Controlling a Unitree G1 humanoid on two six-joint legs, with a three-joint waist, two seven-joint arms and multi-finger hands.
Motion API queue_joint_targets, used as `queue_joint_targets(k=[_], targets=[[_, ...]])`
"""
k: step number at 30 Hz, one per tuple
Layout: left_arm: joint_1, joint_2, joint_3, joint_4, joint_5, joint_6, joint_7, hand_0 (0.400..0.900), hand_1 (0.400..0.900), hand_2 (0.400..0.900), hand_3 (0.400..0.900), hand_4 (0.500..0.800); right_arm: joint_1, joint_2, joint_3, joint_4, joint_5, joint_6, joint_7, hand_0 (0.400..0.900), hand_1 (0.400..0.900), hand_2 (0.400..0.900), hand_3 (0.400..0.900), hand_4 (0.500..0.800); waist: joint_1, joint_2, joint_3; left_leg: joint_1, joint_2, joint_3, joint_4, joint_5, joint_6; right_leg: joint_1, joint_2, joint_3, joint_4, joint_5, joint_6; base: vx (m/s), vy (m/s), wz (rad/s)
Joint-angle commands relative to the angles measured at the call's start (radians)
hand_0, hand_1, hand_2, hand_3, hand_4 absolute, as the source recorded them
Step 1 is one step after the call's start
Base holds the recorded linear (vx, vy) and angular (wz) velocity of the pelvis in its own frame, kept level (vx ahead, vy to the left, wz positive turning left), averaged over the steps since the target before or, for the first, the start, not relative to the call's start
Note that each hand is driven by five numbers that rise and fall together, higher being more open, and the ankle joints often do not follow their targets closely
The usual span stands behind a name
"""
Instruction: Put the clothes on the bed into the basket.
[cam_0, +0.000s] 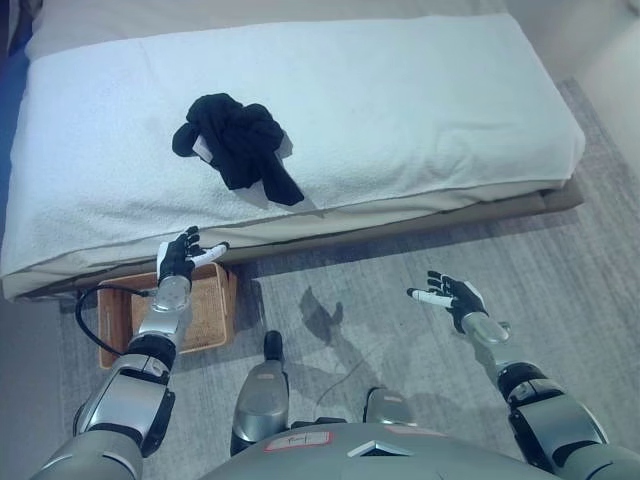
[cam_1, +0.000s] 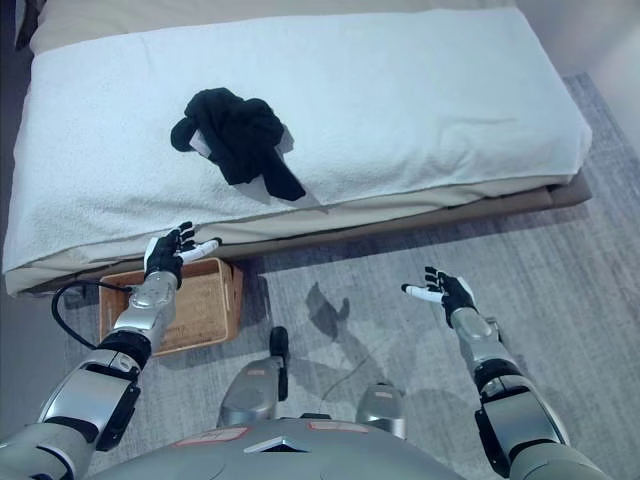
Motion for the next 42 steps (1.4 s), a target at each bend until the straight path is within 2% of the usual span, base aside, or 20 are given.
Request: queue_joint_targets(k=[1, 4, 5, 7, 9, 11, 14, 18, 20, 21, 23, 25, 26, 27, 28, 29, 30, 32, 33, 42], targets=[[-0.050, 0.023, 0.049, -0.085, -0.010, -0.065, 0.022, 0.900, 0.900, 0.900, 0.900, 0.800, 0.002, -0.056, -0.036, -0.055, 0.010, -0.040, -0.025, 0.900, 0.900, 0.900, 0.900, 0.800, -0.008, 0.027, -0.009, -0.088, -0.049, -0.079, 0.061, -0.016, 0.037, 0.006, -0.008, 0.039, 0.120, 0.399, -0.075, 0.15, 0.151, 0.20], [-0.042, 0.022, 0.058, -0.076, -0.015, -0.062, 0.019, 0.900, 0.900, 0.900, 0.900, 0.800, 0.019, -0.052, -0.042, -0.058, 0.010, -0.037, -0.022, 0.900, 0.900, 0.900, 0.900, 0.800, -0.018, 0.037, -0.004, -0.052, -0.069, -0.076, 0.062, -0.045, 0.052, -0.043, -0.024, 0.017, 0.142, 0.389, -0.081, 0.15, 0.128, -0.02], [-0.040, 0.020, 0.057, -0.070, -0.018, -0.061, 0.016, 0.900, 0.900, 0.900, 0.900, 0.800, 0.020, -0.053, -0.043, -0.055, 0.011, -0.036, -0.021, 0.900, 0.900, 0.900, 0.900, 0.800, -0.024, 0.039, -0.006, -0.037, -0.071, -0.073, 0.058, -0.053, 0.051, -0.062, -0.026, 0.009, 0.119, 0.364, -0.084, 0.18, 0.092, -0.15], [-0.048, 0.018, 0.056, -0.049, -0.018, -0.061, 0.015, 0.900, 0.900, 0.900, 0.900, 0.800, 0.012, -0.055, -0.048, -0.045, 0.013, -0.036, -0.020, 0.900, 0.900, 0.900, 0.900, 0.800, -0.040, 0.049, 0.001, -0.007, -0.061, -0.070, 0.052, -0.076, 0.037, -0.122, -0.029, -0.035, 0.053, 0.256, -0.091, 0.22, 0.038, -0.01], [-0.058, 0.012, 0.054, -0.024, -0.015, -0.059, 0.012, 0.900, 0.900, 0.900, 0.900, 0.800, 0.004, -0.059, -0.054, -0.033, 0.015, -0.037, -0.020, 0.900, 0.900, 0.900, 0.900, 0.800, -0.066, 0.047, 0.017, 0.028, -0.065, -0.082, 0.052, -0.101, 0.023, -0.161, -0.028, -0.062, -0.052, 0.207, -0.079, 0.25, -0.046, 0.33], [-0.065, 0.011, 0.054, -0.008, -0.006, -0.060, 0.009, 0.900, 0.900, 0.900, 0.900, 0.800, 0.007, -0.063, -0.061, -0.033, 0.016, -0.038, -0.020, 0.900, 0.900, 0.900, 0.900, 0.800, -0.104, 0.035, 0.032, 0.076, -0.074, -0.103, 0.043, -0.130, 0.007, -0.190, -0.016, -0.059, -0.191, 0.214, -0.053, 0.30, -0.086, 0.54], [-0.080, 0.013, 0.051, 0.007, 0.017, -0.061, 0.005, 0.900, 0.900, 0.900, 0.900, 0.800, 0.025, -0.065, -0.070, -0.029, 0.014, -0.040, -0.017, 0.900, 0.900, 0.900, 0.900, 0.800, -0.149, 0.025, 0.042, 0.142, -0.075, -0.144, 0.033, -0.175, -0.008, -0.241, 0.012, -0.017, -0.327, 0.262, -0.023, 0.33, -0.088, 0.57], [-0.085, 0.019, 0.044, 0.004, 0.049, -0.056, 0.009, 0.900, 0.900, 0.900, 0.900, 0.800, 0.039, -0.069, -0.074, -0.021, 0.003, -0.036, -0.010, 0.900, 0.900, 0.900, 0.900, 0.800, -0.179, 0.009, 0.053, 0.203, -0.074, -0.202, 0.029, -0.222, -0.014, -0.292, 0.037, 0.017, -0.361, 0.312, -0.006, 0.26, -0.102, 0.38], [-0.089, 0.020, 0.033, -0.014, 0.073, -0.050, 0.019, 0.900, 0.900, 0.900, 0.900, 0.800, 0.052, -0.076, -0.083, -0.028, 0.004, -0.036, -0.006, 0.900, 0.900, 0.900, 0.900, 0.800, -0.190, 0.000, 0.054, 0.215, -0.068, -0.226, 0.028, -0.241, -0.022, -0.299, 0.050, 0.035, -0.333, 0.303, -0.009, 0.19, -0.137, 0.49], [-0.094, 0.015, 0.025, -0.028, 0.097, -0.045, 0.025, 0.900, 0.900, 0.900, 0.900, 0.800, 0.062, -0.081, -0.095, -0.021, 0.013, -0.041, -0.007, 0.900, 0.900, 0.900, 0.900, 0.800, -0.200, -0.002, 0.046, 0.226, -0.047, -0.241, 0.030, -0.256, -0.031, -0.303, 0.069, 0.041, -0.339, 0.301, -0.018, 0.24, -0.195, 0.58], [-0.091, 0.008, 0.014, -0.045, 0.113, -0.045, 0.032, 0.900, 0.900, 0.900, 0.900, 0.800, 0.074, -0.090, -0.106, -0.016, 0.022, -0.044, -0.008, 0.900, 0.900, 0.900, 0.900, 0.800, -0.208, 0.008, 0.041, 0.231, -0.010, -0.263, 0.062, -0.241, -0.051, -0.313, 0.093, 0.021, -0.303, 0.281, -0.035, 0.22, -0.174, 0.47], [-0.096, 0.003, 0.002, -0.045, 0.131, -0.040, 0.037, 0.900, 0.900, 0.900, 0.900, 0.800, 0.085, -0.100, -0.108, -0.034, 0.023, -0.044, -0.009, 0.900, 0.900, 0.900, 0.900, 0.800, -0.221, 0.014, 0.042, 0.213, 0.004, -0.270, 0.097, -0.238, -0.062, -0.309, 0.098, 0.005, -0.290, 0.265, -0.048, 0.11, -0.114, 0.56], [-0.104, -0.002, -0.009, -0.046, 0.161, -0.034, 0.048, 0.900, 0.900, 0.900, 0.900, 0.800, 0.089, -0.108, -0.111, -0.038, 0.029, -0.048, -0.012, 0.900, 0.900, 0.900, 0.900, 0.800, -0.231, 0.015, 0.044, 0.184, 0.013, -0.263, 0.158, -0.226, -0.073, -0.302, 0.101, -0.007, -0.283, 0.254, -0.062, 0.03, -0.214, 1.22], [-0.159, -0.024, -0.036, -0.037, 0.190, -0.029, 0.078, 0.900, 0.900, 0.900, 0.900, 0.800, 0.077, -0.119, -0.114, -0.033, 0.046, -0.059, -0.034, 0.900, 0.900, 0.900, 0.900, 0.800, -0.243, 0.002, 0.077, 0.071, 0.024, -0.187, 0.254, -0.190, -0.082, -0.289, 0.071, -0.043, -0.283, 0.248, -0.075, -0.01, -0.162, 0.95], [-0.162, -0.025, -0.037, -0.035, 0.190, -0.030, 0.078, 0.900, 0.900, 0.900, 0.900, 0.800, 0.075, -0.119, -0.115, -0.032, 0.047, -0.059, -0.034, 0.900, 0.900, 0.900, 0.900, 0.800, -0.246, 0.004, 0.074, 0.061, 0.023, -0.191, 0.263, -0.193, -0.082, -0.293, 0.069, -0.046, -0.282, 0.248, -0.075, -0.10, -0.126, 0.81], [-0.230, -0.043, -0.061, -0.006, 0.206, -0.029, 0.124, 0.900, 0.900, 0.900, 0.900, 0.800, 0.040, -0.127, -0.098, -0.037, 0.057, -0.063, -0.049, 0.900, 0.900, 0.900, 0.900, 0.800, -0.250, 0.009, 0.090, 0.027, 0.030, -0.161, 0.181, -0.171, -0.087, -0.314, 0.069, -0.063, -0.288, 0.246, -0.071, -0.04, -0.039, 0.22], [-0.260, -0.036, -0.068, 0.005, 0.226, -0.021, 0.151, 0.900, 0.900, 0.900, 0.900, 0.800, 0.025, -0.129, -0.087, -0.059, 0.059, -0.061, -0.055, 0.900, 0.900, 0.900, 0.900, 0.800, -0.255, 0.015, 0.088, 0.038, 0.039, -0.157, 0.124, -0.170, -0.087, -0.334, 0.071, -0.067, -0.290, 0.249, -0.069, -0.07, -0.049, 0.34], [-0.282, -0.034, -0.078, 0.004, 0.241, -0.013, 0.173, 0.900, 0.900, 0.900, 0.900, 0.800, 0.019, -0.131, -0.084, -0.072, 0.061, -0.064, -0.060, 0.900, 0.900, 0.900, 0.900, 0.800, -0.262, 0.019, 0.087, 0.037, 0.052, -0.135, 0.092, -0.153, -0.092, -0.351, 0.066, -0.075, -0.294, 0.257, -0.068, -0.02, -0.013, 0.20], [-0.325, -0.036, -0.092, 0.030, 0.282, -0.002, 0.210, 0.900, 0.900, 0.900, 0.900, 0.800, 0.005, -0.127, -0.075, -0.096, 0.062, -0.069, -0.066, 0.900, 0.900, 0.900, 0.900, 0.800, -0.265, 0.026, 0.084, 0.046, 0.063, -0.122, 0.046, -0.135, -0.097, -0.372, 0.064, -0.087, -0.304, 0.264, -0.065, 0.00, 0.000, 0.00], [-0.450, 0.021, -0.030, 0.174, 0.252, 0.024, 0.279, 0.900, 0.900, 0.900, 0.900, 0.800, -0.013, -0.113, -0.036, -0.145, 0.051, -0.063, -0.065, 0.900, 0.900, 0.900, 0.900, 0.800, -0.284, 0.050, 0.085, 0.067, 0.082, -0.073, -0.068, -0.100, -0.113, -0.444, 0.070, -0.075, -0.325, 0.291, -0.054, 0.02, 0.034, -0.15]])
